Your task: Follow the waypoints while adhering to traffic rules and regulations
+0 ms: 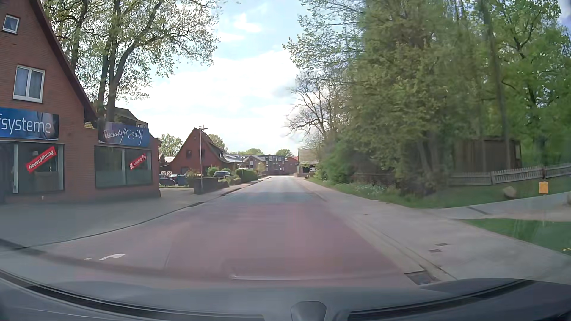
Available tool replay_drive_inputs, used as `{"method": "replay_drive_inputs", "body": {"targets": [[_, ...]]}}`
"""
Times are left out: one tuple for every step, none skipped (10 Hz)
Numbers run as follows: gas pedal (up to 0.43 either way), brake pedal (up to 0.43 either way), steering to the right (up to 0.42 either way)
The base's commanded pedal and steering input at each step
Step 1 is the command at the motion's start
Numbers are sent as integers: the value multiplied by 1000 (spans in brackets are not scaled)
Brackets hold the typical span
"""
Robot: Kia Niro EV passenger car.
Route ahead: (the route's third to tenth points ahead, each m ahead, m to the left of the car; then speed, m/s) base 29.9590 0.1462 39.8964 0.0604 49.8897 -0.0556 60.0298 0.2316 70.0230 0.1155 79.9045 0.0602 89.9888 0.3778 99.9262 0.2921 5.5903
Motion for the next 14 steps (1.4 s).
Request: {"method": "replay_drive_inputs", "body": {"targets": [[59, 0, -6], [59, 0, -8], [59, 0, -7], [59, 0, -3], [59, 0, -2], [59, 0, -2], [59, 0, -2], [79, 0, -1], [87, 0, 0], [87, 0, -1], [87, 0, 0], [87, 0, -1], [87, 0, -2], [87, 0, -4]]}}
